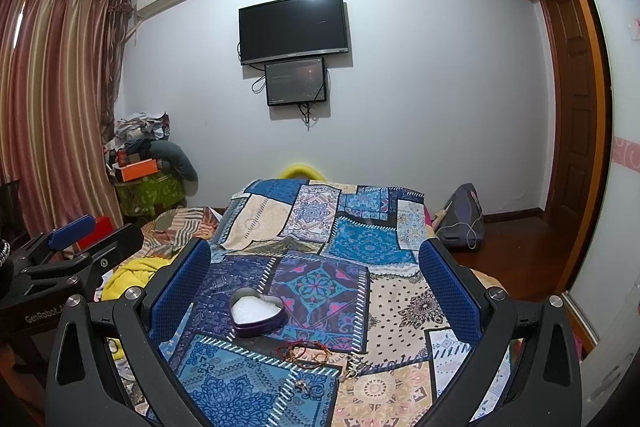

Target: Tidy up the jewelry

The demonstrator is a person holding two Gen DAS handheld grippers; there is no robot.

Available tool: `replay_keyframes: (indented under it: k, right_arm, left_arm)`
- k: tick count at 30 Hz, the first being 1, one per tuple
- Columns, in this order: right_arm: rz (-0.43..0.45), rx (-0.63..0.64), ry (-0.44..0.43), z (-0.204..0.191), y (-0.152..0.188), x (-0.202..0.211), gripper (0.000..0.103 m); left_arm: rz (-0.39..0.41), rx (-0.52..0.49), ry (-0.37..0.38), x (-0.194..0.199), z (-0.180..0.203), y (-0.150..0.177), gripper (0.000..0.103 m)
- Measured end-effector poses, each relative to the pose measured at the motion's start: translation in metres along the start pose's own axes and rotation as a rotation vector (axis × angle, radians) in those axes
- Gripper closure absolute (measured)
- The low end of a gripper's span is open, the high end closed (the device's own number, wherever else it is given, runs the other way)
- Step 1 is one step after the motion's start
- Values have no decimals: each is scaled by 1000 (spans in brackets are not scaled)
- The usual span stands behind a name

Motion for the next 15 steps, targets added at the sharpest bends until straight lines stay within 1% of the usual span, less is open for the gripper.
replay_keyframes:
  k: [15]
  right_arm:
    - [-2,-3,-1,0,2,-1,0]
  left_arm:
    - [-1,6,3,-3,1,3,0]
Point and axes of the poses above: each gripper's, at about its wrist camera, not at the fingertips, and x roughly against the way its jaws point, z to its right, y to its underside, the point moved 6 cm from there along -x, roughly the way its jaws point, and after that the axes turned 9 degrees about -y, right-handed, at the moved point
